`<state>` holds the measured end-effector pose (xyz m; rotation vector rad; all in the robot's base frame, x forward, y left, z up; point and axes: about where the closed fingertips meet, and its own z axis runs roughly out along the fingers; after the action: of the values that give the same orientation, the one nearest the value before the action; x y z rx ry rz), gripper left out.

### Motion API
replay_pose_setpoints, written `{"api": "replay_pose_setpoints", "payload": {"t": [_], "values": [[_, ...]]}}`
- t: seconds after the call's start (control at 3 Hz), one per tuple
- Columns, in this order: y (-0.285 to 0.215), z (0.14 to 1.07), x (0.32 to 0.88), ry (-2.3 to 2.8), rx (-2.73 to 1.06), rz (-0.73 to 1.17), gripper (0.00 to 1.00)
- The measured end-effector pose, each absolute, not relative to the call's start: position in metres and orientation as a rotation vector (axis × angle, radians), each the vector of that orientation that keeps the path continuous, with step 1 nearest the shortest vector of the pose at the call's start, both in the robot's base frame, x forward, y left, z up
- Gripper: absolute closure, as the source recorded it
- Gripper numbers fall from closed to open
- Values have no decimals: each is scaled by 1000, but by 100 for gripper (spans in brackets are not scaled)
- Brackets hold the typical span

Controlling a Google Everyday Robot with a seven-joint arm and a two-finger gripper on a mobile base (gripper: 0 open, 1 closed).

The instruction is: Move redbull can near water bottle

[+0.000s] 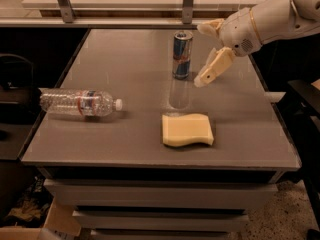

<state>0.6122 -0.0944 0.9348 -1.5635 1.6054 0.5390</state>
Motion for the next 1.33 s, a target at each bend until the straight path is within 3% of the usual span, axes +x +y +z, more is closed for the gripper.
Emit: {"api": "replay_pose_setpoints", "payload": {"t": [1.33], "values": [[-91, 920, 637, 1561, -1514, 589, 0]]}}
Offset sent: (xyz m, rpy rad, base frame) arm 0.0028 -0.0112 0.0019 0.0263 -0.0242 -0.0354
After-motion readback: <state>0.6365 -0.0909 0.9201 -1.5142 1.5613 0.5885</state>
